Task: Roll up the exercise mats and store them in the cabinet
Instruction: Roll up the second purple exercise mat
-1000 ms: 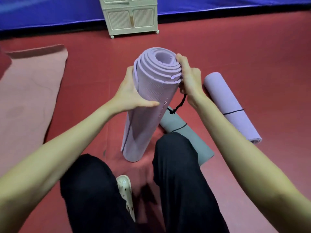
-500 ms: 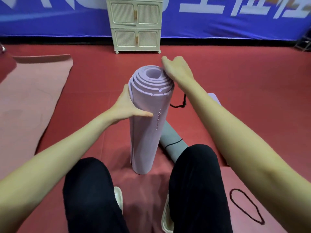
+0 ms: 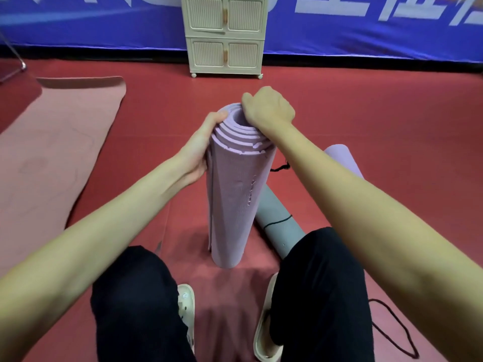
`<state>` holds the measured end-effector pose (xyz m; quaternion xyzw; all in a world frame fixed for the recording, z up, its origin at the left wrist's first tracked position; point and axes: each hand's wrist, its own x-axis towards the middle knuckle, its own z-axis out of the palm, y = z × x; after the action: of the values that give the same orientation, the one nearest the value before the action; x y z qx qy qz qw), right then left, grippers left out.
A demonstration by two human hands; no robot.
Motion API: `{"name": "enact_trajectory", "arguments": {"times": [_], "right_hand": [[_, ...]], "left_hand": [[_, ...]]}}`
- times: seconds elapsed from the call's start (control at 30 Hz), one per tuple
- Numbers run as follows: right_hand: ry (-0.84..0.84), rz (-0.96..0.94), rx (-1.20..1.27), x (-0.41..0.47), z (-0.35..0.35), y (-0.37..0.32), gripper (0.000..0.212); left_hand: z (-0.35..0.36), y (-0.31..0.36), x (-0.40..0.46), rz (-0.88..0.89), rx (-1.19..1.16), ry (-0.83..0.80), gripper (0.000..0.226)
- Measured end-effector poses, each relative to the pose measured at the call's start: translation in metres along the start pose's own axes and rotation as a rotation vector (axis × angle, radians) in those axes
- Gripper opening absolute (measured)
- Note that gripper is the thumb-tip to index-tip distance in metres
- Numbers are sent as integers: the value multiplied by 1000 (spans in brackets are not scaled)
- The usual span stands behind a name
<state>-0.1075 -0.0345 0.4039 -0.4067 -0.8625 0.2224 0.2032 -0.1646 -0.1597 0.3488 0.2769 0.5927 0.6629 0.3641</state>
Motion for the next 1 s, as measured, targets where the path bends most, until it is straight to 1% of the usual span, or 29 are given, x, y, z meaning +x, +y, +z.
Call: {"name": "enact_trajectory", "arguments": {"times": [0.13,0.23,0.33,0.43,0.53,0.6,0.67,0.73,0.77,0.8,0.83,0.87,0.93,1.0], "right_hand": [[-6,-36,-41,-1,6,-1,43],[1,-69,-99,-1,12,1,45],[72,-115,-238,-4,26,4,45],[118,-80,-301,-2,35,-1,46],[85,-58,-295,1,38,-6,48],[63,-74,-269,4,37,-8,48],[21,-51,-178,6,33,-7,44],[-19,-3,-67,11,29,-4,35],[-28,14,4,14,27,-3,27],[-26,23,90,17,26,-2,18],[-11,18,201,20,24,1,18],[7,-14,316,23,23,4,22],[11,-124,489,28,16,10,28],[-106,-234,578,24,8,12,23]], "left_hand": [[-4,0,5,3,-38,1,52],[-8,-4,12,-9,-31,18,68],[-16,-6,19,-23,4,46,65],[-20,-3,20,-28,17,100,68],[-21,1,16,-18,-4,151,51],[-22,3,14,-14,4,149,34],[-21,5,13,-1,39,142,10],[-20,6,15,2,46,151,17],[-20,7,15,6,66,176,18],[-20,8,15,10,110,204,13],[-21,9,14,13,179,228,8],[-22,10,14,15,236,235,10],[-23,15,10,33,289,215,24],[-25,18,12,22,339,196,59]]}}
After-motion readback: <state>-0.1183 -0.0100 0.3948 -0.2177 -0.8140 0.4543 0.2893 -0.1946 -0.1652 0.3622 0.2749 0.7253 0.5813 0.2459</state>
